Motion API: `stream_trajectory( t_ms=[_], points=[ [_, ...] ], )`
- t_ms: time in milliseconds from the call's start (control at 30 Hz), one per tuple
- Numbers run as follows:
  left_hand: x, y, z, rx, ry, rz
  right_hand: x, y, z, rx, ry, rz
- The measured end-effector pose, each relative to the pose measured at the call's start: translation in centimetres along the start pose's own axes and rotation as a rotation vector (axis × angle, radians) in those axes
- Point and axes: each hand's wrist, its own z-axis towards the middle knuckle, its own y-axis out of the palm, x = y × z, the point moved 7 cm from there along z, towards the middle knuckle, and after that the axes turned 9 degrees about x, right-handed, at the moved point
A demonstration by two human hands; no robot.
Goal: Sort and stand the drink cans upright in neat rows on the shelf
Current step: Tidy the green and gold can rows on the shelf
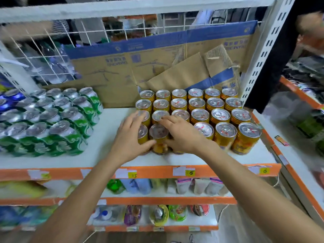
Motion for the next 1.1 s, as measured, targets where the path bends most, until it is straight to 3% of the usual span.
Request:
stream_trajectory(
  t_ms=[133, 267, 667, 967, 1100],
  points=[
    [-6.0, 0.9, -2.7, -0.117, -0.287, -0.3, -3.2, 1.5, 2.4, -0.027, -0.036, 0.053],
    [-7.5, 3.2, -4.3, -0.212, -0.402, -0.568, -4.5, 2.6, 3.8, -0.034, -0.009, 0.005],
    [-9.0, 3.9, -4.1, -0.158, -0.379, -0.436, -3.9, 2.4, 4.4, 0.069, 0.133, 0.131],
    [-8.5, 3.1, -4.3, -0.099, -0.385, -0.505, -3.0, -0.1, 3.7, -0.009, 0.122, 0.149],
    [-6.2, 0.3, -2.9, 0.063, -0.117, -0.313, -2.0, 0.0, 3.0, -0.187, 0.101, -0.049]
  ],
)
